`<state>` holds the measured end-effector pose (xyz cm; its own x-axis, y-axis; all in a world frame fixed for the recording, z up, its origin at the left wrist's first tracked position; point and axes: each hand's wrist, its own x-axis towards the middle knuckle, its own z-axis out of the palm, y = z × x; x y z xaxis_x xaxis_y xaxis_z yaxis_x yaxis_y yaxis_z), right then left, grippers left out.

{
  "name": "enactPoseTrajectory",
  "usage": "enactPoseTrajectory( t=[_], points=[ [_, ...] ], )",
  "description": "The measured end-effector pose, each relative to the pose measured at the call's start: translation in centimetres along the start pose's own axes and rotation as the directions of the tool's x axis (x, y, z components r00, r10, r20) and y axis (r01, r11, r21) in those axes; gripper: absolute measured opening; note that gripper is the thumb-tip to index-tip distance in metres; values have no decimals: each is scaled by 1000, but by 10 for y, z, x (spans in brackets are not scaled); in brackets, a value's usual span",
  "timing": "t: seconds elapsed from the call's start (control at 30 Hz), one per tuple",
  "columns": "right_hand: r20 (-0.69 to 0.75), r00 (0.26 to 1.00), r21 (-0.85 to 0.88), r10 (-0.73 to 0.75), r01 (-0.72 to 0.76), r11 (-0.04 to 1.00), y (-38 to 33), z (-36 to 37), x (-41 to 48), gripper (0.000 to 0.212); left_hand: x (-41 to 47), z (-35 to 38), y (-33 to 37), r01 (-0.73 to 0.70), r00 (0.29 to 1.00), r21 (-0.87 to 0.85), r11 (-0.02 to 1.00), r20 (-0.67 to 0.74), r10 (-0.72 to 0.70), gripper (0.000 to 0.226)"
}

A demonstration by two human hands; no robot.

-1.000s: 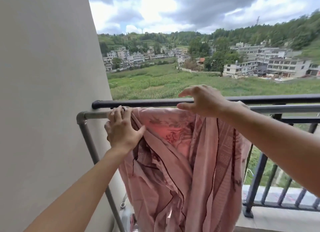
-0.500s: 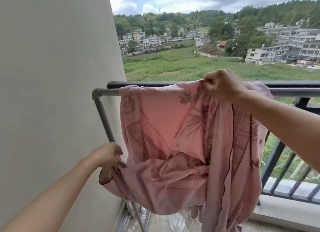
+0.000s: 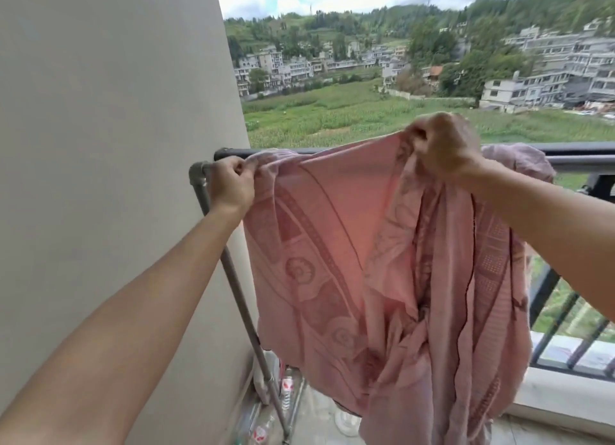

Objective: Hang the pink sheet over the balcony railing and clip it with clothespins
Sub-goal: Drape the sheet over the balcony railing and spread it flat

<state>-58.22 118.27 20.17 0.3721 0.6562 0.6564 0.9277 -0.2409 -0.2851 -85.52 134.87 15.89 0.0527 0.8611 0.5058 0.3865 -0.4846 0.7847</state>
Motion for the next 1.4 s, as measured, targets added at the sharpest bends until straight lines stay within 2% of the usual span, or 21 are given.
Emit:
enactPoseTrajectory(
  t=[0.1, 0.2, 0.27, 0.37, 0.43, 0.47, 0.5, 0.57, 0.63, 0.67, 0.73, 0.8, 0.87, 0.9, 0.93, 1.0, 1.07, 1.13, 1.2, 1.3, 1.4],
  points=[
    [-105, 986, -36, 127, -131, 991, 12, -19, 21, 24, 43, -6, 36, -20, 997, 42, 999, -67, 23, 33],
    [-5, 986, -120, 165, -164, 979, 2, -24, 28, 21, 69, -3, 49, -3, 999, 98, 995, -42, 8, 27],
    [83, 994, -127, 78, -67, 990, -18, -20, 24, 31, 80, -2, 46, 8, 999, 158, 987, -37, -2, 25],
    [236, 965, -22, -111, 120, 993, -59, -1, 14, 53, 105, -9, 53, -29, 994, 179, 983, -103, 48, 26],
    [296, 943, 0, -149, 156, 988, -77, 15, 14, 60, 129, -20, 66, -68, 981, 145, 987, -173, 93, 26],
    [301, 942, -3, -145, 153, 988, -82, 22, 15, 56, 141, -24, 73, -88, 984, 86, 992, -145, 100, 23],
    [291, 948, 0, -130, 135, 991, -83, 29, 17, 44, 148, -28, 78, -103, 993, -8, 995, -54, 103, 21],
    [251, 967, 5, -49, 49, 999, -80, 36, 24, 26, 148, -29, 74, -29, 961, -102, 994, 272, 56, 38],
    [196, 977, -25, 86, -83, 996, -66, 39, 37, 31, 128, -26, 51, 34, 852, 42, 999, 521, -51, 50],
    [157, 974, -56, 161, -154, 986, -57, 38, 45, 32, 118, -23, 34, -3, 828, 150, 989, 555, -82, 50],
    [65, 956, -141, 286, -275, 951, -39, 29, 57, 31, 95, -18, 2, -153, 858, 377, 914, 509, -66, 49],
    [35, 925, -232, 379, -361, 903, -26, 17, 61, 30, 70, -20, -19, -231, 948, 550, 803, 313, 59, 52],
    [59, 913, -309, 404, -368, 877, -22, 12, 59, 28, 45, -28, -32, -226, 972, 551, 803, 77, 221, 53],
    [101, 915, -331, 390, -339, 881, -26, 11, 57, 26, 33, -29, -42, -201, 969, 498, 844, -25, 245, 53],
    [156, 924, -331, 350, -285, 900, -33, 13, 55, 25, 20, -29, -51, -142, 974, 424, 894, -104, 204, 55],
    [232, 955, -273, 187, -121, 954, -53, 21, 49, 28, -7, -21, -74, 80, 989, 209, 975, -135, -52, 69],
    [287, 958, -134, -13, 54, 989, -88, 19, 37, 38, -31, -15, -81, 355, 934, -83, 931, 67, -351, 75],
    [375, 916, 20, -140, 143, 989, -119, 18, 25, 49, -43, -14, -80, 541, 830, -268, 797, 324, -454, 46],
    [419, 885, 40, -205, 207, 977, -134, 24, 14, 42, -42, -18, -79, 537, 822, -242, 808, 364, -437, 21],
    [335, 915, 43, -223, 222, 974, -133, 28, 8, 25, -36, -41, -81, 380, 916, -100, 919, 178, -359, 37],
    [210, 955, 60, -210, 202, 978, -126, 27, 13, 22, -17, -74, -73, 242, 965, -58, 969, 117, -234, 43]
  ],
)
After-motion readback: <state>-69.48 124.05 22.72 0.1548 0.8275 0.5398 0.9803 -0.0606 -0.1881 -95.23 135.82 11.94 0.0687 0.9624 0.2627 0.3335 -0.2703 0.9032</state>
